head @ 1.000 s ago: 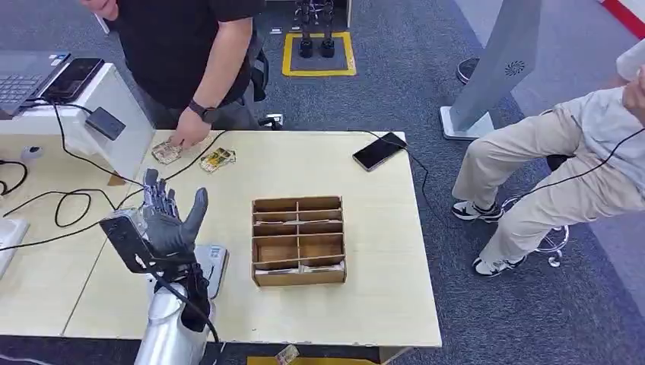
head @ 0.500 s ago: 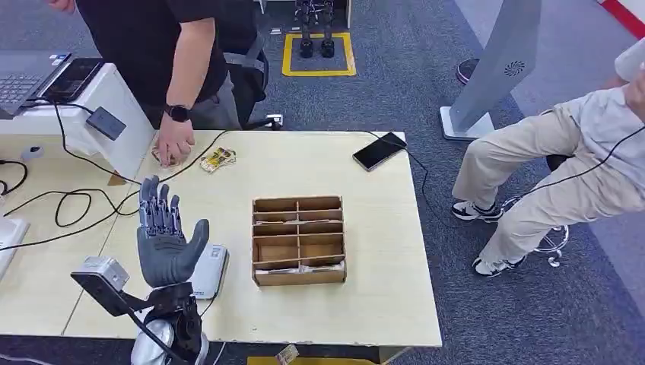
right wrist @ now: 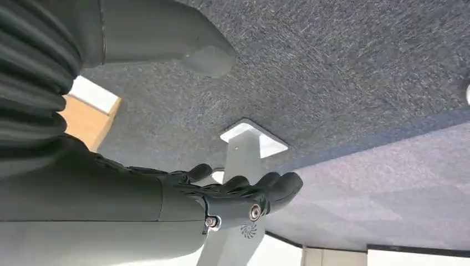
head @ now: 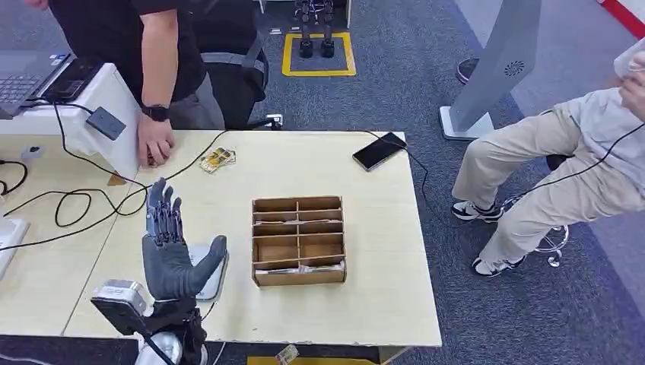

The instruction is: Pass the card to the sensor for recognition and then transmit it.

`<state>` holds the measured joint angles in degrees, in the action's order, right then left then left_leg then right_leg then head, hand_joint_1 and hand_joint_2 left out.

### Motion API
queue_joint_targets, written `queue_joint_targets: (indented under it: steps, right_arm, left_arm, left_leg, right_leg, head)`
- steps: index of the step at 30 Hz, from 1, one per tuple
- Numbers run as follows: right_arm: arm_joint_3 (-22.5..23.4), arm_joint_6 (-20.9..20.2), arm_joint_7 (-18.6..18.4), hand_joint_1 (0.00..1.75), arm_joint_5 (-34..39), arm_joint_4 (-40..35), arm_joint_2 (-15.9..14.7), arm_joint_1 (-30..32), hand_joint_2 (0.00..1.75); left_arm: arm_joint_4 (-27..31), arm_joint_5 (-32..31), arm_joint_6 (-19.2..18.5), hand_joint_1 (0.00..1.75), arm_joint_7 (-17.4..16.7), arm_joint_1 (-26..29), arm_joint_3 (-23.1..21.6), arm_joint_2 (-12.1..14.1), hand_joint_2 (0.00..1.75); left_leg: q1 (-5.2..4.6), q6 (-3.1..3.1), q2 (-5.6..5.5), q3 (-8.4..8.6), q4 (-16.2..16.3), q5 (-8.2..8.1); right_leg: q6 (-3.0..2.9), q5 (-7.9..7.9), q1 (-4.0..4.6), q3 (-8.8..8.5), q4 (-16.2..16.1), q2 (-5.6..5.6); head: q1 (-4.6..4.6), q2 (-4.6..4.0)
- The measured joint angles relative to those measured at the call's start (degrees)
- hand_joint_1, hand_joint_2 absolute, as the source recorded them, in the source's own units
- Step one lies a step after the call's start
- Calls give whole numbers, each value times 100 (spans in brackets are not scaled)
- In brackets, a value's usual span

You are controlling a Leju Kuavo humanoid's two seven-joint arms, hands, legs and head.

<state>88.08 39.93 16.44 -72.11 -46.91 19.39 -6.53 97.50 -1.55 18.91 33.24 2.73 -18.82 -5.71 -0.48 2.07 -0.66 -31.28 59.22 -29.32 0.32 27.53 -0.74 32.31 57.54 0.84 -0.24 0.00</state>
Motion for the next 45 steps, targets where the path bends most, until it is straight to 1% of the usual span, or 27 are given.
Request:
queue_joint_targets:
  steps: [3,7,8,9,12,14,15,19,22,26,30,33,39,45]
  right_arm:
    - [0,-2,-31,0,-74,2,0,0,175]
    - [0,-2,-24,0,-171,4,0,1,175]
    - [0,-2,-20,0,-175,11,0,1,175]
    - [0,-2,-18,0,-199,18,0,1,175]
    - [0,-2,11,0,-238,50,0,1,175]
    - [0,-2,24,0,-247,66,0,1,175]
    - [0,-2,35,0,-247,72,0,1,175]
    - [0,0,52,0,-245,92,0,0,175]
    - [0,-2,52,0,-245,98,0,0,175]
    - [0,-2,70,0,-236,101,0,1,175]
    - [0,-2,74,0,-238,101,0,1,175]
    - [0,-2,76,0,-247,101,0,1,175]
    - [0,-2,81,0,-258,101,0,1,175]
    - [0,-2,92,0,-326,96,0,3,175]
  left_arm:
    - [-37,-1127,881,0,118,-1,-118,31,175]
    - [-153,-2466,1795,0,131,-3,-302,96,175]
    - [-197,-2801,1943,0,94,-6,-350,120,175]
    - [-247,-3173,2021,0,52,-6,-396,144,175]
    - [-416,-4399,2065,0,-70,-3,-404,173,175]
    - [-549,-4884,2069,0,-120,-3,-405,173,175]
    - [-599,-5012,2069,0,-153,-3,-405,173,175]
    - [-800,-5248,2069,0,-207,-9,-415,171,175]
    - [-970,-5021,2067,0,-221,-42,-577,175,175]
    - [-1123,-4444,2041,0,-271,-135,-889,234,175]
    - [-1218,-4264,2006,0,-302,-216,-1150,326,175]
    - [-1274,-4220,2004,0,-328,-245,-1301,391,175]
    - [-1335,-4194,1975,0,-354,-290,-1419,461,175]
    - [-1596,-4297,2004,0,-549,-427,-1602,518,175]
  left_leg:
    - [0,0,0,0,0,0]
    - [-1,0,0,1,0,0]
    - [0,0,0,1,0,0]
    - [0,0,0,0,0,0]
    - [0,0,0,1,0,0]
    - [0,0,0,1,0,0]
    - [0,0,0,1,0,0]
    - [0,0,0,1,0,0]
    - [0,0,0,1,0,0]
    - [-1,0,0,0,0,0]
    - [-1,0,1,0,0,0]
    - [0,0,1,1,0,0]
    - [0,0,1,1,0,0]
    - [-1,0,1,0,0,0]
  right_leg:
    - [0,0,0,0,0,0]
    - [0,0,0,0,-1,0]
    - [0,0,0,0,-1,0]
    - [0,0,0,0,-1,0]
    - [0,0,0,0,-1,0]
    - [0,0,0,0,-1,0]
    - [0,0,0,0,-1,0]
    - [0,0,0,1,-1,0]
    - [0,0,0,0,-1,0]
    - [0,0,0,0,-1,0]
    - [0,0,0,0,-1,0]
    - [0,0,0,1,-1,1]
    - [0,0,0,1,-1,1]
    - [0,0,0,1,-1,1]
  head:
    - [0,0]
    - [-2,0]
    - [0,0]
    - [0,0]
    - [0,0]
    - [-2,0]
    - [0,0]
    - [-2,0]
    - [0,0]
    - [0,0]
    - [0,0]
    - [0,0]
    - [0,0]
    - [0,0]
